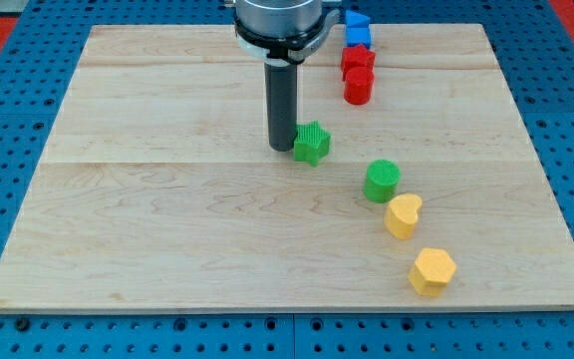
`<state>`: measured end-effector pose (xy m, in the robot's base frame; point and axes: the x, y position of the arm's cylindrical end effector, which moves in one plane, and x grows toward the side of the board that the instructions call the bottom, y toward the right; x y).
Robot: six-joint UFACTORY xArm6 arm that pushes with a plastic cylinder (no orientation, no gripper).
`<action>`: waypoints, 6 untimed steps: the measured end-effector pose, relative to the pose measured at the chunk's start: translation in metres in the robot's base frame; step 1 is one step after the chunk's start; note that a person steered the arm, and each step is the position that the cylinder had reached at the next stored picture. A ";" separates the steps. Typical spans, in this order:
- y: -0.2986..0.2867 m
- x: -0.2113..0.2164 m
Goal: Push the green star towards the right
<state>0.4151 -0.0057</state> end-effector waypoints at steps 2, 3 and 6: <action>0.027 0.001; 0.048 0.005; 0.064 0.008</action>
